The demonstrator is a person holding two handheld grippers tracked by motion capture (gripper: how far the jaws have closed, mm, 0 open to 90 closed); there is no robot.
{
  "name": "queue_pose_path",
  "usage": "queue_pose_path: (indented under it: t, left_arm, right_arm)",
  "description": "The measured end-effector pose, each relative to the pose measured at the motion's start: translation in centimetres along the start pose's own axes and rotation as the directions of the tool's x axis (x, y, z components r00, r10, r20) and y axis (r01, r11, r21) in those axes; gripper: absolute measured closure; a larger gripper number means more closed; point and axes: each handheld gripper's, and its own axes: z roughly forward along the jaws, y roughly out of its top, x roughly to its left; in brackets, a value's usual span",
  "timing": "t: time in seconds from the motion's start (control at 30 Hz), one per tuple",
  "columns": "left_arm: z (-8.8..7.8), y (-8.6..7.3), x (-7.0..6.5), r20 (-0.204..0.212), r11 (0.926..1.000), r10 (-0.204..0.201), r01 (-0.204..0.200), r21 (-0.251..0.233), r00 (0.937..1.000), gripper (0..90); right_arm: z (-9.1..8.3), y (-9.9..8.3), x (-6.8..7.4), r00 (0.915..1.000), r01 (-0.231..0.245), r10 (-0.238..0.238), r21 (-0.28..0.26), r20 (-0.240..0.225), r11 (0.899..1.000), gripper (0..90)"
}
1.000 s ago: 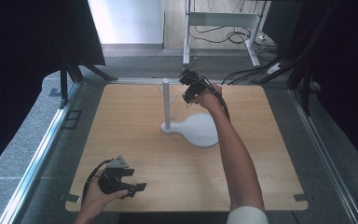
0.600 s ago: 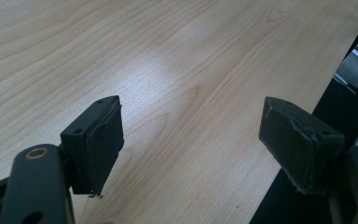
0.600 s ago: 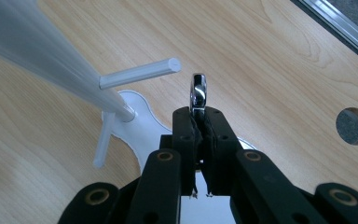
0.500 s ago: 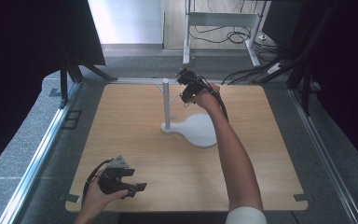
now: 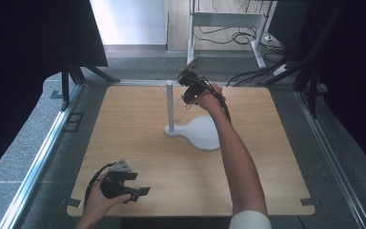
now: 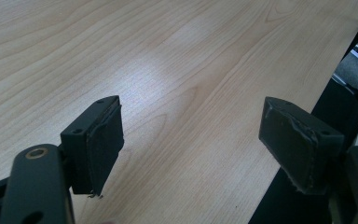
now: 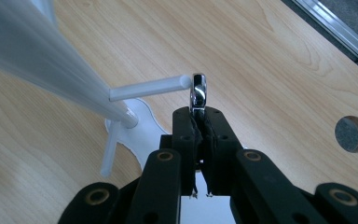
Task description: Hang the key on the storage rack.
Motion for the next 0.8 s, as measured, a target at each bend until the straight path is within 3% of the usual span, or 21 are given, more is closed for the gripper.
queue_pose_path:
  t: [0.8]
  left_arm:
    - [0.4, -0.1, 0.1, 0.004, 0.9999, -0.004, 0.004, 0.013, 1.0000, 22.3]
  right_arm:
    - [0.5, 0.3, 1.3, 0.9995, 0.031, -0.031, 0.000, 0.000, 1.000, 83.2]
